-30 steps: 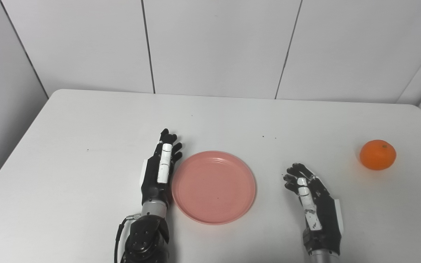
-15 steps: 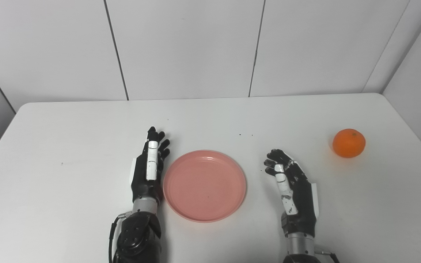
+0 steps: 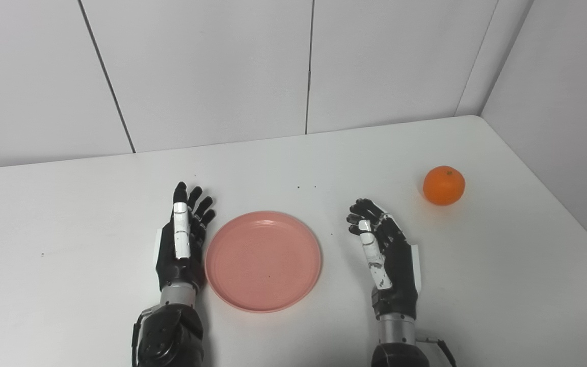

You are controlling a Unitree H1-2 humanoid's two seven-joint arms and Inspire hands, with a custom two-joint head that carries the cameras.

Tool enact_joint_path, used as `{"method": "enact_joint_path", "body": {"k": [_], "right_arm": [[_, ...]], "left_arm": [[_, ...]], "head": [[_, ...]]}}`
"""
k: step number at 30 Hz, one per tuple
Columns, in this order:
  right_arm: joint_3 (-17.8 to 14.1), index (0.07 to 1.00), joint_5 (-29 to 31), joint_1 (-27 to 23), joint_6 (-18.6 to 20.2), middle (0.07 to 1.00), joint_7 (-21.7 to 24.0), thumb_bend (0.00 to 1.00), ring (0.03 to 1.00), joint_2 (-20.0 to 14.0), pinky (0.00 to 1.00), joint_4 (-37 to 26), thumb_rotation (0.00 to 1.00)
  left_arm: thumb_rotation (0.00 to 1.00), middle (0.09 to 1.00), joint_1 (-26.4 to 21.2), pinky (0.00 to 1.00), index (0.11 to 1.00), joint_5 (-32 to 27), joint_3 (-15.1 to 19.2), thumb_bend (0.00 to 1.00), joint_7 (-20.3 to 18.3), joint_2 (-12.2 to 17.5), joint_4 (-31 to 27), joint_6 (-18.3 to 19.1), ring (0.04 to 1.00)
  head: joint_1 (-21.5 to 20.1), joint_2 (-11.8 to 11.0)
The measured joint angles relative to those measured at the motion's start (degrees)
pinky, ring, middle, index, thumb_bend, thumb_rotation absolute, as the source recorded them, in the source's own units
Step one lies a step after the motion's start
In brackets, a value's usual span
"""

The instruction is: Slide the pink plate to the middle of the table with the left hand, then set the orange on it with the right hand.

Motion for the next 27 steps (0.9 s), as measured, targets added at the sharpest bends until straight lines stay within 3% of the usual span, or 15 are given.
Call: {"method": "enact_joint_path", "body": {"k": [5, 9, 11, 16, 19, 24, 27], "right_arm": [[0.0, 0.720, -0.7, 0.4, 1.4, 0.720, -0.2, 0.70, 0.704, -0.2, 0.70, -1.2, 0.65], [0.0, 0.801, -7.6, 2.4, 5.8, 0.748, 0.5, 0.71, 0.711, -1.5, 0.65, -4.6, 0.73], [-0.3, 0.874, -12.1, 2.1, 9.4, 0.788, 1.4, 0.73, 0.741, -3.0, 0.69, -7.3, 0.80], [0.7, 0.911, -24.6, -0.6, 16.9, 0.844, 6.4, 0.77, 0.802, -9.9, 0.73, -12.8, 0.86], [1.2, 0.922, -32.3, -2.3, 20.1, 0.852, 8.8, 0.81, 0.815, -14.1, 0.75, -13.5, 0.84], [0.2, 0.954, -39.1, -5.2, 20.4, 0.865, 8.6, 0.78, 0.836, -17.0, 0.80, -13.8, 0.81], [-0.6, 0.910, -41.3, -7.1, 20.4, 0.878, 8.5, 0.77, 0.854, -18.8, 0.82, -14.1, 0.82]], "left_arm": [[0.89, 0.952, 0.0, 0.97, 0.992, -0.7, 0.3, 0.75, -0.6, 0.0, 0.0, -0.3, 0.914], [0.88, 0.947, 0.0, 0.97, 0.985, -1.9, 1.3, 0.77, -1.6, 0.0, 0.0, -0.3, 0.913], [0.89, 0.950, -0.1, 0.98, 0.988, -1.9, 1.6, 0.78, -1.8, 0.0, 0.2, -0.3, 0.920], [0.89, 0.949, -0.6, 0.99, 0.993, -2.1, 2.3, 0.80, -3.0, 0.0, 0.9, -0.4, 0.922], [0.88, 0.946, -0.8, 1.00, 0.996, -3.1, 2.8, 0.78, -3.5, 0.0, 1.2, -0.5, 0.926], [0.89, 0.946, -0.8, 1.00, 0.995, -3.2, 3.1, 0.77, -3.9, 0.0, 1.2, -0.6, 0.925], [0.89, 0.944, -0.8, 1.00, 0.990, -3.2, 3.2, 0.78, -4.1, 0.0, 1.2, -0.6, 0.925]], "head": [[-2.3, -0.3], [-3.6, -0.6], [-4.8, -1.0], [-6.3, -1.6], [-6.9, -2.0], [-6.9, -2.0], [-7.5, -2.1]]}}
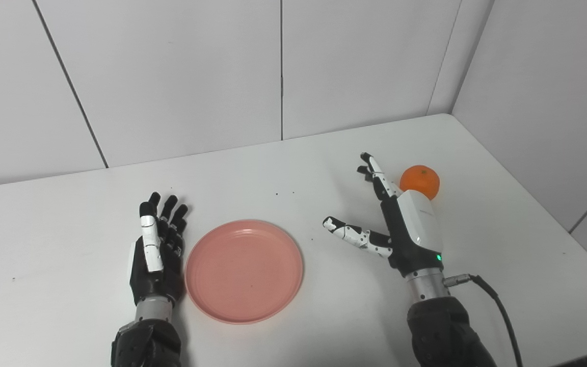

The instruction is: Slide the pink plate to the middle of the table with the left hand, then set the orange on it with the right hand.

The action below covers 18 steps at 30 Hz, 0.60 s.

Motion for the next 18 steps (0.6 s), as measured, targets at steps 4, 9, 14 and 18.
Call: {"method": "enact_joint_path", "body": {"k": [4, 9, 14, 18], "right_arm": [[-0.8, 0.876, -4.2, -2.6, 0.0, 0.877, 0.5, 0.76, 0.860, -3.6, 0.85, -0.4, 0.82], [-1.8, 0.815, -8.3, -5.7, 0.0, 0.837, 1.9, 0.76, 0.838, -7.9, 0.85, -0.5, 0.84], [-2.5, 0.745, -11.3, -8.2, 0.0, 0.765, 4.1, 0.77, 0.811, -13.0, 0.87, 1.6, 0.85], [-3.4, 0.724, -12.8, -10.1, 0.2, 0.749, 5.5, 0.80, 0.798, -15.9, 0.87, 3.8, 0.85]], "left_arm": [[0.88, 0.947, 0.0, 1.00, 0.992, -1.1, 0.4, 0.77, -0.2, 0.0, 0.0, 0.0, 0.928], [0.88, 0.948, 0.0, 1.00, 0.983, -2.4, 0.8, 0.76, -0.2, 0.0, -0.2, 0.1, 0.927], [0.87, 0.932, 0.0, 1.00, 0.977, -2.5, 0.7, 0.76, -0.1, 0.0, -0.3, 0.2, 0.924], [0.88, 0.922, 0.0, 1.00, 0.978, -2.5, 0.8, 0.76, -0.1, 0.0, -0.3, 0.2, 0.924]], "head": [[-0.5, 0.0], [-0.4, 0.0], [-0.3, -0.4], [-0.4, -0.6]]}}
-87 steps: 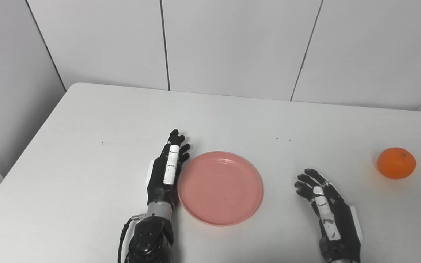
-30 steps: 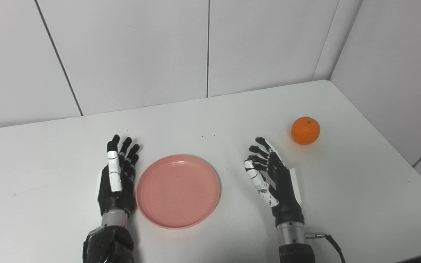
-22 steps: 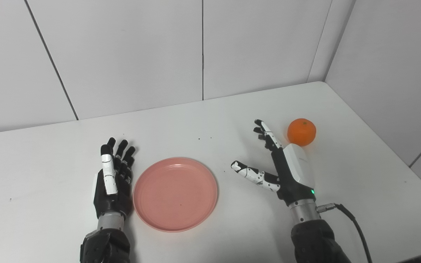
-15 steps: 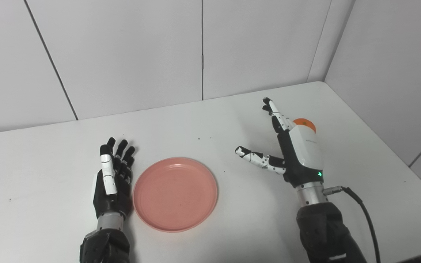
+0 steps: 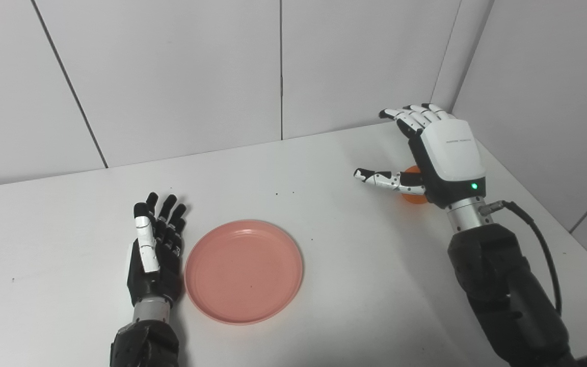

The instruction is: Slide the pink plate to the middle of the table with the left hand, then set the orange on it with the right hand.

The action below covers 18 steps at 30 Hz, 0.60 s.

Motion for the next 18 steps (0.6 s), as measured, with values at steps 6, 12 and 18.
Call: {"method": "enact_joint_path", "body": {"k": [6, 12, 18], "right_arm": [[0.1, 0.729, -4.0, -1.9, 0.8, 0.747, 2.7, 0.82, 0.778, -3.0, 0.84, 4.3, 0.87], [-0.2, 0.754, -4.6, -3.1, 2.1, 0.753, 4.6, 0.83, 0.761, -5.5, 0.78, 9.1, 0.83], [-0.2, 0.765, -2.2, -4.8, 2.7, 0.758, 5.7, 0.84, 0.744, -6.3, 0.70, 15.0, 0.83]], "left_arm": [[0.88, 0.929, 0.1, 1.00, 0.979, 0.0, -0.1, 0.75, 0.0, 0.0, 0.0, 0.0, 0.928], [0.88, 0.937, 0.1, 1.00, 0.980, 0.0, -0.1, 0.74, 0.0, 0.0, -0.1, 0.0, 0.932], [0.89, 0.947, 0.2, 1.00, 0.989, 0.0, -0.1, 0.74, 0.1, 0.0, -0.1, 0.0, 0.934]], "head": [[0.2, -0.1], [0.4, -0.4], [1.1, -0.5]]}}
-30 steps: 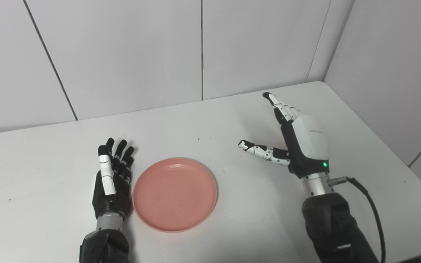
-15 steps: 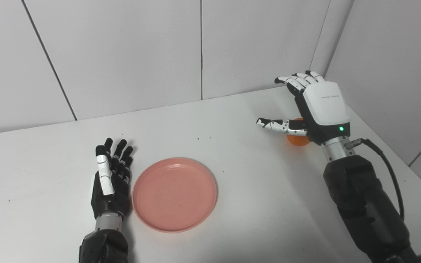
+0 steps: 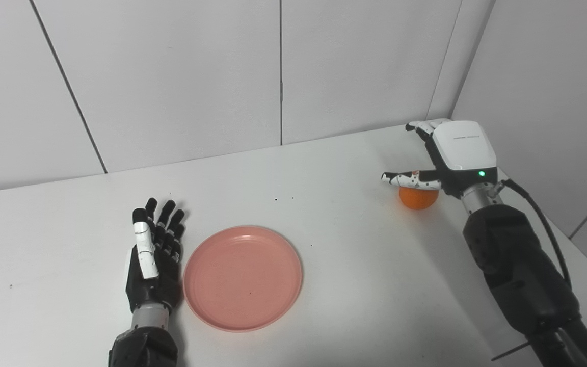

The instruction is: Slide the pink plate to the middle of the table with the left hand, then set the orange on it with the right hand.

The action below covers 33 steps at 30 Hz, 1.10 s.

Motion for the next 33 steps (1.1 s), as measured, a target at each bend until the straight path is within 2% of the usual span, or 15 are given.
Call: {"method": "enact_joint_path", "body": {"k": [8, 13, 27, 33], "right_arm": [[1.3, 0.766, 1.2, -2.4, 0.4, 0.748, 0.8, 0.84, 0.712, -2.3, 0.64, 5.2, 0.80], [1.9, 0.763, 3.0, -2.9, 0.5, 0.754, 1.2, 0.85, 0.705, -2.3, 0.63, 6.9, 0.82], [3.8, 0.742, 6.7, -5.5, 0.8, 0.732, 0.8, 0.86, 0.684, -2.2, 0.61, 13.0, 0.77], [5.0, 0.736, 6.9, -5.5, 0.8, 0.700, 0.0, 0.84, 0.632, -2.1, 0.54, 13.7, 0.79]], "left_arm": [[0.90, 0.953, 0.0, 1.00, 0.996, 0.1, -0.6, 0.75, 0.0, 0.0, 0.0, 0.0, 0.937], [0.90, 0.953, 0.1, 1.00, 1.000, 0.1, -0.8, 0.75, 0.0, 0.0, 0.0, 0.0, 0.938], [0.88, 0.947, 0.5, 1.00, 1.000, 0.0, -1.0, 0.77, 0.2, 0.0, -0.5, 0.0, 0.925], [0.88, 0.948, 0.6, 1.00, 1.000, 0.2, -1.3, 0.77, 0.2, 0.0, -0.6, 0.0, 0.922]], "head": [[0.5, -0.2], [1.1, -0.1], [1.9, 0.1], [1.9, 0.4]]}}
